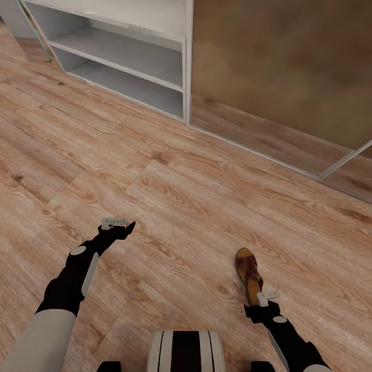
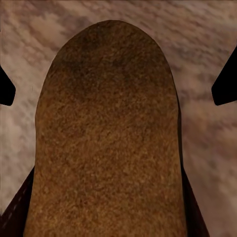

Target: Pick up the two gym shoes and the two sandals from the corridor floor and place them onto the hallstand (shoe rack) in the corridor, making sure they are on the rack and not on the floor. Arrange them so the two gym shoes are next to each other and the two sandals are next to each other.

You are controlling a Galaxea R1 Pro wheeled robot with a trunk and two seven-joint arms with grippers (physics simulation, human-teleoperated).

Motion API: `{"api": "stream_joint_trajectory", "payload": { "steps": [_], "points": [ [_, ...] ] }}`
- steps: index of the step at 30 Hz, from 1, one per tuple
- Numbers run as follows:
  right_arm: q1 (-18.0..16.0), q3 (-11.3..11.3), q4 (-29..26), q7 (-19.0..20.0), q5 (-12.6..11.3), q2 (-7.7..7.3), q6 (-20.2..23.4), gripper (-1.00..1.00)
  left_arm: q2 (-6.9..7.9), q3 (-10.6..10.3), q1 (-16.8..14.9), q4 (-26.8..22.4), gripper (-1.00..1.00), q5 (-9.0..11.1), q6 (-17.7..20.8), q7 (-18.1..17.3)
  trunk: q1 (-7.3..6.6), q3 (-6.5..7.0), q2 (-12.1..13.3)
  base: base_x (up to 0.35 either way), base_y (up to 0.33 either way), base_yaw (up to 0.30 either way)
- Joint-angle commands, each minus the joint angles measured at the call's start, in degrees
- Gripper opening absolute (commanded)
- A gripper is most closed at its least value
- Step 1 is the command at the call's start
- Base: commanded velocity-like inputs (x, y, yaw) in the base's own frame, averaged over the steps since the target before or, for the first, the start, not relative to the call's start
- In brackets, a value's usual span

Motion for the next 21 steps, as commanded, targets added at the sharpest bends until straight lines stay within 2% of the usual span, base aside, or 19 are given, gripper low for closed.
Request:
{"api": "stream_joint_trajectory", "payload": {
  "steps": [1, 21],
  "points": [
    [0.0, -0.2, -0.1, 0.3, 0.6, 0.0, 0.3, -1.0, 0.0, 0.1, 0.0, -0.1, 1.0, -0.1, 0.4, -0.4, -0.01, -0.03, 0.0, 0.002, 0.0, 0.0],
    [0.0, -0.2, -0.1, 0.3, 0.6, -0.02, 0.3, -1.0, 0.01, 0.2, 0.0, 0.0, 1.0, -0.4, 0.5, -0.3, -0.01, -0.03, 0.0, 0.0, 0.0, 0.0]
  ]
}}
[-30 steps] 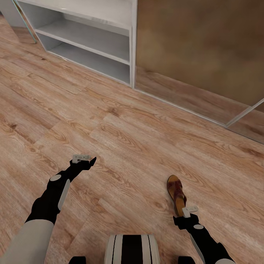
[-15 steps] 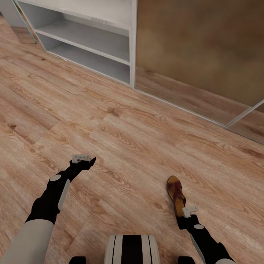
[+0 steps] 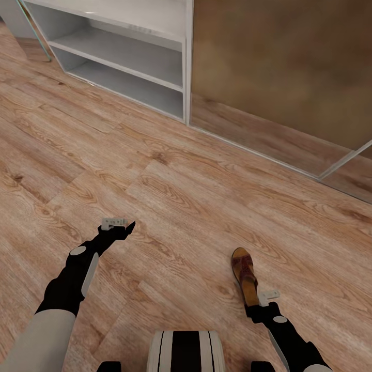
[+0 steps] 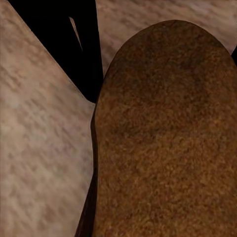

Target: Pick up the two gym shoes and the two sandals from the corridor floor and place them onto the hallstand (shoe rack) in the corridor, making sure they are on the rack and not on the floor. Arrange them so the two gym shoes are next to each other and the two sandals are next to each other.

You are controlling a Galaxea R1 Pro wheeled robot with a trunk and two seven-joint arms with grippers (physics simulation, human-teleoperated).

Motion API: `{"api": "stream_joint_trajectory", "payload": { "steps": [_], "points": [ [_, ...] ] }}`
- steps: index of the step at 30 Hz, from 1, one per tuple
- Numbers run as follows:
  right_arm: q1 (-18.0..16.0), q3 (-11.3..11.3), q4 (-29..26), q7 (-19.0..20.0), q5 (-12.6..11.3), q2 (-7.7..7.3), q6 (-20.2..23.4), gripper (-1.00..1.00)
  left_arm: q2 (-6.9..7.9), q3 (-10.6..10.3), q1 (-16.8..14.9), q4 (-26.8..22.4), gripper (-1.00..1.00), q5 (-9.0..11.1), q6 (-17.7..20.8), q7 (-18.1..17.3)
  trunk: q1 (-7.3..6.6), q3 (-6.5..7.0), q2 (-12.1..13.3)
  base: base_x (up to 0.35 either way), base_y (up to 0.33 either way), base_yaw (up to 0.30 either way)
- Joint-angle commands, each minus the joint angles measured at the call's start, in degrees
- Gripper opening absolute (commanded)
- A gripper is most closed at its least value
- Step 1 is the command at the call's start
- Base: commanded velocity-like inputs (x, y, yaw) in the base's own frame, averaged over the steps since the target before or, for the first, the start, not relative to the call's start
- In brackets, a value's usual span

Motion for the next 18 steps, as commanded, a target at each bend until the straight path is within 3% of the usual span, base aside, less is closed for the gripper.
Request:
{"api": "stream_joint_trajectory", "payload": {
  "steps": [1, 18],
  "points": [
    [0.0, -0.2, -0.1, 0.3, 0.1, 0.05, 0.4, -1.0, -0.03, 0.2, 0.0, -0.1, 1.0, -0.2, 0.4, -0.4, 0.0, -0.03, 0.0, 0.0, 0.0, 0.0],
    [0.0, 0.0, -0.1, 0.3, 0.1, 0.05, -0.6, -1.0, 0.1, 0.3, 0.0, 0.0, 1.0, -0.3, 0.5, -0.4, -0.41, 3.51, 0.2, 0.0, 0.0, 0.0]
  ]
}}
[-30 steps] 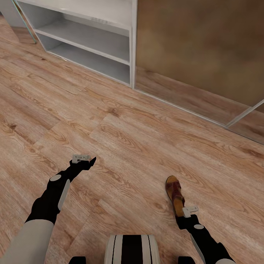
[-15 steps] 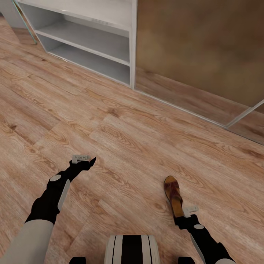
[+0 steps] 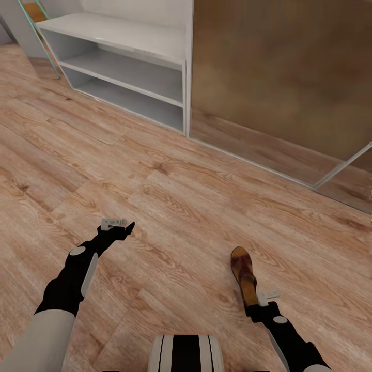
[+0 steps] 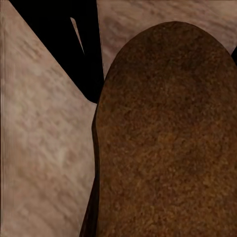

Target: Pick up the two gym shoes and the two sandals from the corridor floor and place them onto the hallstand (shoe rack) in the corridor, making sure they are on the rack and not on the floor. Arrange them so the two gym shoes are next to each other and the two sandals are next to each other.

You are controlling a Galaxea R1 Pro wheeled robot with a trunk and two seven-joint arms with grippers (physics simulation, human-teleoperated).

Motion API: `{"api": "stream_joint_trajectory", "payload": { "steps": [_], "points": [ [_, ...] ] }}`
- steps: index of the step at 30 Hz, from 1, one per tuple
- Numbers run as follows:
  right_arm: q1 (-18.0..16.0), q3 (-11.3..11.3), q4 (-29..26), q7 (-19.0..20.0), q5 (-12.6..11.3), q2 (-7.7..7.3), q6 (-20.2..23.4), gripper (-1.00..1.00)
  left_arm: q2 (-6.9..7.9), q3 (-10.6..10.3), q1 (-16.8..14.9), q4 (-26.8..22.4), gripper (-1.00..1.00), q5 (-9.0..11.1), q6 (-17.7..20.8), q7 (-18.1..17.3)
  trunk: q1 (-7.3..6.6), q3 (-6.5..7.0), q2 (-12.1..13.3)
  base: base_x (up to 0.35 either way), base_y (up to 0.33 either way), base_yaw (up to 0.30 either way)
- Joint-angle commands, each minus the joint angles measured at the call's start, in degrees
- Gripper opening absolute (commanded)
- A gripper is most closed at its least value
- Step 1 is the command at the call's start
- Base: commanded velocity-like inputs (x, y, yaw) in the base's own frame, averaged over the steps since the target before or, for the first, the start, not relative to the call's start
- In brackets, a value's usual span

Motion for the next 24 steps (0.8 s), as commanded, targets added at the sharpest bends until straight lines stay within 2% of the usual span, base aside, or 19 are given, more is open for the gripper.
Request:
{"api": "stream_joint_trajectory", "payload": {
  "steps": [1, 5, 7, 14, 18, 22, 23, 24],
  "points": [
    [0.0, -0.2, -0.1, 0.2, 0.4, 0.02, -0.2, -1.0, -0.02, 0.2, 0.0, -0.1, 1.0, -0.2, 0.3, -0.4, -0.03, 0.19, 0.0, 0.0, 0.0, 0.0],
    [0.0, -0.2, 0.4, 0.1, 0.5, -0.03, -6.3, -1.0, 0.15, 0.3, 2.0, -0.1, 1.0, -0.2, 0.3, -0.4, -0.13, 1.08, 0.1, 0.0, 0.0, 0.0],
    [0.0, -0.2, 0.8, 0.1, 0.5, 0.0, -7.5, -1.0, 0.25, 0.3, 2.7, -0.1, 1.0, -0.2, 0.3, -0.4, -0.19, 1.52, 0.1, 0.0, 0.0, 0.0],
    [0.0, -0.1, 1.4, 0.1, 0.4, 0.08, -8.7, -1.0, 0.54, 0.4, 3.6, -0.1, 1.0, -0.3, 0.3, -0.4, -0.37, 3.07, 0.2, 0.0, 0.0, 0.0],
    [0.0, -0.1, 1.3, 0.0, 0.5, 0.05, -8.9, -1.0, 0.57, 0.5, 5.4, 1.8, 1.0, -0.4, -0.3, -0.2, -0.47, 4.06, 0.2, 0.0, 0.0, 0.0],
    [0.0, -0.2, 1.3, 0.0, 0.5, -0.05, -8.9, -1.0, 0.82, 2.9, 8.8, 4.5, 1.0, -0.5, -1.4, 1.2, -0.57, 5.29, 0.3, 0.0, 0.0, 0.0],
    [0.1, -0.1, 1.4, 0.0, 0.5, -0.11, -9.9, -1.0, 0.99, 6.8, 12.1, 8.0, 1.0, -0.5, -7.9, 1.7, -0.6, 5.6, 0.3, 0.0, 0.0, 0.0],
    [0.1, -0.1, 1.4, 0.0, 0.5, -0.12, -10.7, -1.0, 0.99, 7.0, 12.6, 9.1, 1.0, -0.5, -8.4, 1.9, -0.62, 5.91, 0.3, 0.0, 0.0, 0.0]
  ]
}}
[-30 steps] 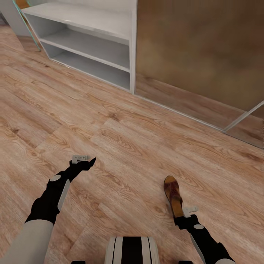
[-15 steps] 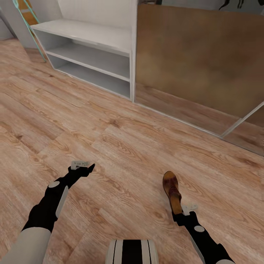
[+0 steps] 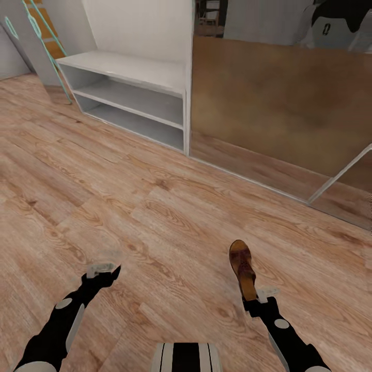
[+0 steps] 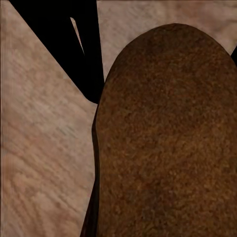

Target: Pick up the two gym shoes and the two sandals from the corridor floor and place them onto the hallstand (shoe rack) in the corridor, making sure they are on the rack and not on the floor. Arrange them so the two gym shoes are next to each other and the two sandals are next to each other.

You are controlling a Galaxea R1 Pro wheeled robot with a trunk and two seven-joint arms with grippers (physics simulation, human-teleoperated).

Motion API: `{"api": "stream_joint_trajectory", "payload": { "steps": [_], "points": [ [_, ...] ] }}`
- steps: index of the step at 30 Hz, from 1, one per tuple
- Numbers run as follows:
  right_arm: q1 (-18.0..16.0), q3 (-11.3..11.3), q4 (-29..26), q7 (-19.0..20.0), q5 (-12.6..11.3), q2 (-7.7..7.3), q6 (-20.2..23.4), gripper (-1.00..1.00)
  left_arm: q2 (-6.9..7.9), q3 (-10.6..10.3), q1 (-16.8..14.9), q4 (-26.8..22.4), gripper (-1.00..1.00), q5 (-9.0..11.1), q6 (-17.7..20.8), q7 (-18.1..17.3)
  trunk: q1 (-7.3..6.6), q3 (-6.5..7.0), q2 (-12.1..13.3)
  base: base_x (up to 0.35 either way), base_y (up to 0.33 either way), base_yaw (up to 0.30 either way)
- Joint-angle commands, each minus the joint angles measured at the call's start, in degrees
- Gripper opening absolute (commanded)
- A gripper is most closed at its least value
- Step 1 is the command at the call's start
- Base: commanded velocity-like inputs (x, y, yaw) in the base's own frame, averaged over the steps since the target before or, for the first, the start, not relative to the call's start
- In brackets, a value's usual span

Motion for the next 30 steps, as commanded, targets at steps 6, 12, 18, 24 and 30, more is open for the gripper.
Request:
{"api": "stream_joint_trajectory", "payload": {
  "steps": [6, 12, 18, 24, 30],
  "points": [
    [0.0, -0.4, 0.0, 0.2, 0.4, -0.36, -4.2, -1.0, -0.15, 0.5, 3.6, 4.9, 1.0, -0.1, -5.3, 3.1, -0.16, 1.85, 0.1, 0.0, 0.0, 0.0],
    [0.5, -0.4, 0.6, 0.1, 0.6, -0.6, -5.0, -1.0, -0.29, 0.5, 7.5, 10.1, 1.0, -0.1, -13.4, 4.9, -0.32, 3.72, 0.2, 0.0, 0.0, 0.0],
    [4.1, -0.4, 1.1, 0.1, 0.5, -2.2, -8.1, -1.0, -0.11, 0.6, 8.5, 18.2, 1.0, 0.1, -20.8, 5.1, -0.47, 5.59, 0.2, 0.0, 0.0, 0.0],
    [9.4, -2.0, 2.5, 0.1, 0.4, -3.02, -17.0, -1.0, -0.03, 0.7, 10.3, 21.8, 1.0, 0.1, -24.5, 5.1, -0.62, 7.46, 0.3, 0.0, 0.0, 0.0],
    [11.3, -9.1, 5.5, 0.4, 0.4, -3.18, -19.7, -1.0, 0.11, 0.7, 12.7, 21.8, 1.0, 0.3, -25.0, 5.1, -0.78, 9.33, 0.4, 0.0, 0.0, 0.0]
  ]
}}
